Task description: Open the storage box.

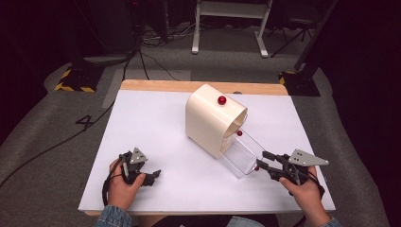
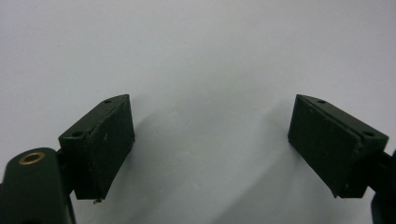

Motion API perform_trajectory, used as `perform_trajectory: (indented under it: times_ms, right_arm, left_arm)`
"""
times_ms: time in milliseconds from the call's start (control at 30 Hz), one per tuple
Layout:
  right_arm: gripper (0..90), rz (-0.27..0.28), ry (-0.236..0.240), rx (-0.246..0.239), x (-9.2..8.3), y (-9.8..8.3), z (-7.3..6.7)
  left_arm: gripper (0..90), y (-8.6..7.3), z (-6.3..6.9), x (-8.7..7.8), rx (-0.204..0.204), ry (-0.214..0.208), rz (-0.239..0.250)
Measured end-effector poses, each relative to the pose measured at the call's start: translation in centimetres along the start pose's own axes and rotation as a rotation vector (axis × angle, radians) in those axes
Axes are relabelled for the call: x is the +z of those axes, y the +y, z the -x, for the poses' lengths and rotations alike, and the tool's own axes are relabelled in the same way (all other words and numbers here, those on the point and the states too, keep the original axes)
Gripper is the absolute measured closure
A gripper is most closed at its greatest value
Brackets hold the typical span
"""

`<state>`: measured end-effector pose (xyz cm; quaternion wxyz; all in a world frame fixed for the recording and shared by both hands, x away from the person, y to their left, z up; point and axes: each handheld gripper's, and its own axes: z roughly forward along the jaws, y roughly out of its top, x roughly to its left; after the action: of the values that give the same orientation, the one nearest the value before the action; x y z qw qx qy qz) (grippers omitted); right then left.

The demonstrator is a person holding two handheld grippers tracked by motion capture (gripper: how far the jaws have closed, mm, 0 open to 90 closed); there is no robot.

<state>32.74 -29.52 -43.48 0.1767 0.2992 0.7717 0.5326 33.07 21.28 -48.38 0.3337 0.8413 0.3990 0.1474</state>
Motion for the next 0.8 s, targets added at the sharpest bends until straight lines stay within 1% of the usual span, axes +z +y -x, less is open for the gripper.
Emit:
perform_trajectory:
  times_ms: [133,200,433,533,600,633,667,800]
  right_arm:
    - [56.5,0.007,0.004,-0.01,0.6,1.5,0.0]
    - [56.7,0.01,0.002,-0.022,0.9,2.3,0.0]
    - [58.8,0.023,0.008,-0.03,2.3,4.5,0.1]
    - [59.1,0.027,0.011,-0.034,2.7,4.8,0.1]
    - [59.3,0.03,0.021,-0.026,3.3,5.3,0.2]
    - [59.3,0.03,0.021,-0.026,3.3,5.3,0.2]
    - [59.6,0.035,0.026,-0.014,3.7,5.6,0.2]
    - [61.0,0.039,0.032,-0.014,4.5,5.9,0.2]
  left_arm:
    - [14.6,0.0,0.0,0.0,0.0,0.002,0.001]
    - [14.7,0.0,0.0,0.0,0.006,0.008,0.005]
    - [14.9,-0.1,0.1,0.0,0.005,0.01,0.01]
    - [14.9,-0.1,0.1,0.0,0.005,0.01,0.009]
    - [14.8,0.0,0.1,0.0,0.005,0.01,0.006]
    - [14.8,0.0,0.1,0.0,0.005,0.01,0.006]
    - [14.7,0.0,0.0,0.0,0.003,0.005,0.002]
    - [14.6,0.0,0.0,0.0,0.003,0.002,0.001]
